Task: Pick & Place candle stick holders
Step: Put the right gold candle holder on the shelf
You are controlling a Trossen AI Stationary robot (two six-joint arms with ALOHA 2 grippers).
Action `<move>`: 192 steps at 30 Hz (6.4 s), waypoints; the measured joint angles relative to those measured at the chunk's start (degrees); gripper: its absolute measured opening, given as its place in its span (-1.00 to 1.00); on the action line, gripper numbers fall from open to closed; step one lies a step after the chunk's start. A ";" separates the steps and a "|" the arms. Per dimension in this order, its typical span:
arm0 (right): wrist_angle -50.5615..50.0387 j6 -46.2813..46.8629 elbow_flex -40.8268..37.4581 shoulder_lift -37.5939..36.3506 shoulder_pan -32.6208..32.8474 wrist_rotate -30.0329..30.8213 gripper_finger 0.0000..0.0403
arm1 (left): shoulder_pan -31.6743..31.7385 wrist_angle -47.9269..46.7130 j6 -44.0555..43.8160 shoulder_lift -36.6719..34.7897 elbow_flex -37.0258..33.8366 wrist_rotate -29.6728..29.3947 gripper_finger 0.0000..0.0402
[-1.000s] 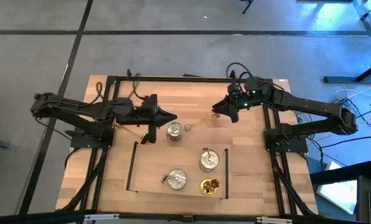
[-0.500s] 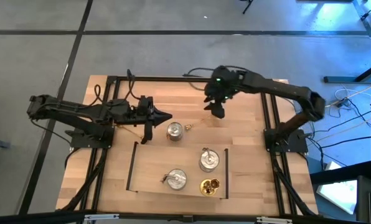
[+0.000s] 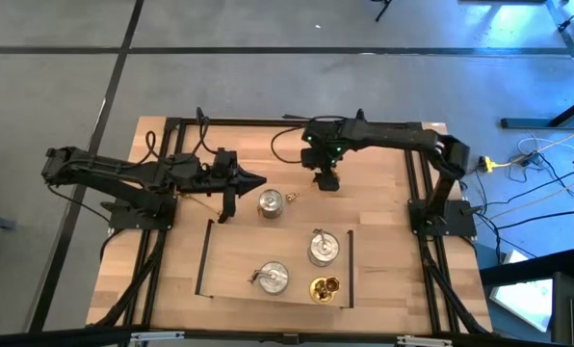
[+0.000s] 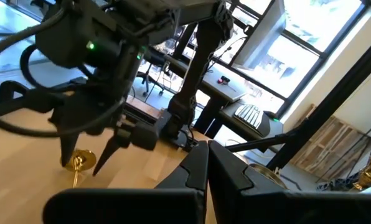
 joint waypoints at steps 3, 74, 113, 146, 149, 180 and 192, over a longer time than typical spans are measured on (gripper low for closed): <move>1.08 -0.69 0.00 1.89 1.12 -0.46 0.08 | 0.00 -0.28 -0.06 0.00 0.00 0.02 -0.99; 6.74 3.09 -4.22 11.29 3.12 5.64 -0.61 | -3.04 -1.15 -2.88 0.02 0.00 -2.51 -0.99; -6.56 19.19 49.37 11.26 3.41 0.71 -0.92 | -3.04 -4.06 -3.96 -5.10 0.07 6.44 -0.99; 12.86 25.40 50.25 7.38 21.57 -10.39 -0.92 | -3.02 -14.12 -3.75 -18.73 0.04 0.37 -0.98; 12.63 25.42 50.25 7.40 21.62 -10.10 -0.92 | -3.02 -14.11 -3.80 -18.73 0.04 -0.94 -0.99; 66.65 43.70 -8.35 -18.96 22.57 7.14 -0.92 | 1.55 1.08 3.08 -3.57 0.21 -0.62 -0.89; 67.14 39.12 -10.61 -19.18 23.03 7.53 -0.92 | 8.50 6.01 -0.52 -0.90 1.92 13.03 -0.67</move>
